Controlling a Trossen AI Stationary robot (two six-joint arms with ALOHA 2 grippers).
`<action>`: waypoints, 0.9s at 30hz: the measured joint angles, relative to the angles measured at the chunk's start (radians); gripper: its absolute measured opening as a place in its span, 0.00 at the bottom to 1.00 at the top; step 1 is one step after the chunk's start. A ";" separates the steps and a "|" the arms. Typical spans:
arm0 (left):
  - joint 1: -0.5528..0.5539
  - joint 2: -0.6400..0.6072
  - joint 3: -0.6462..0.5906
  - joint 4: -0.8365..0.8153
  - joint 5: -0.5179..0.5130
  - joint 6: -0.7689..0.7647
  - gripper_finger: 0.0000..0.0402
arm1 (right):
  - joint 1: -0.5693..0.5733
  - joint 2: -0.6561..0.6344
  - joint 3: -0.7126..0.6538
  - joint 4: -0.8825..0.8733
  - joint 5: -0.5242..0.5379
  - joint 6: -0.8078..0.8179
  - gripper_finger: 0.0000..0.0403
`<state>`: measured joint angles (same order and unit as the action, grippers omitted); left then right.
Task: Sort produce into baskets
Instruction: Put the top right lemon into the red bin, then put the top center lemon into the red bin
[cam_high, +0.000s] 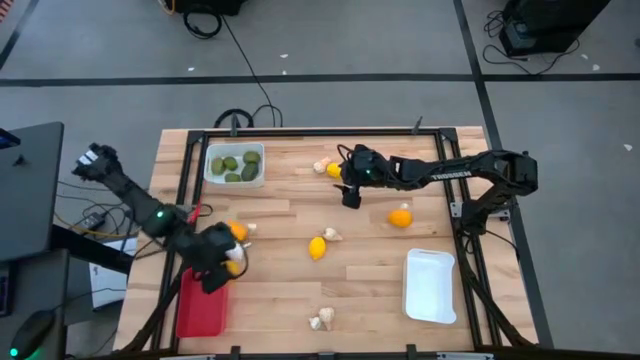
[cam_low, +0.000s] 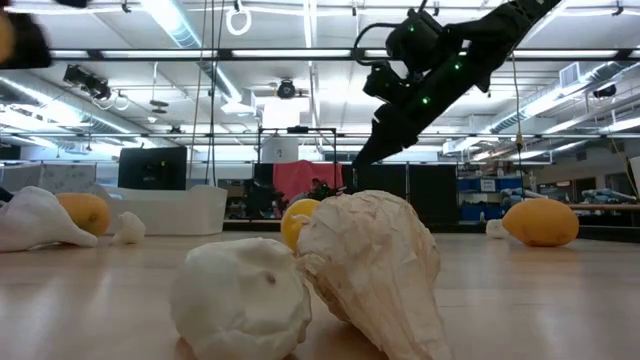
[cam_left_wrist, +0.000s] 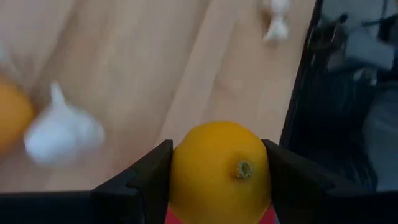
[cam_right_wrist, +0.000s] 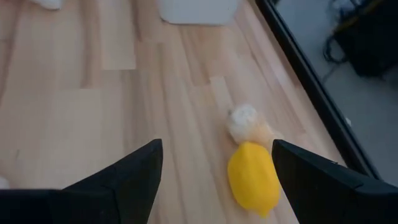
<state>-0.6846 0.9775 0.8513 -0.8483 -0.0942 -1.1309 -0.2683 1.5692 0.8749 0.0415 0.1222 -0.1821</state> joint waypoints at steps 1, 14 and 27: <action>-0.032 0.004 0.000 -0.039 0.001 -0.047 0.56 | -0.001 0.000 0.000 0.008 -0.012 -0.018 0.77; -0.243 0.110 -0.039 -0.144 0.003 -0.337 0.64 | -0.011 0.000 0.000 0.073 0.006 0.050 0.77; -0.246 0.118 -0.040 -0.258 -0.171 -0.343 0.80 | -0.053 0.112 0.001 0.072 0.047 -0.052 0.89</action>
<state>-0.9310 1.0957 0.8116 -1.1060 -0.2653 -1.4742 -0.3211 1.6817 0.8761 0.1137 0.1692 -0.2344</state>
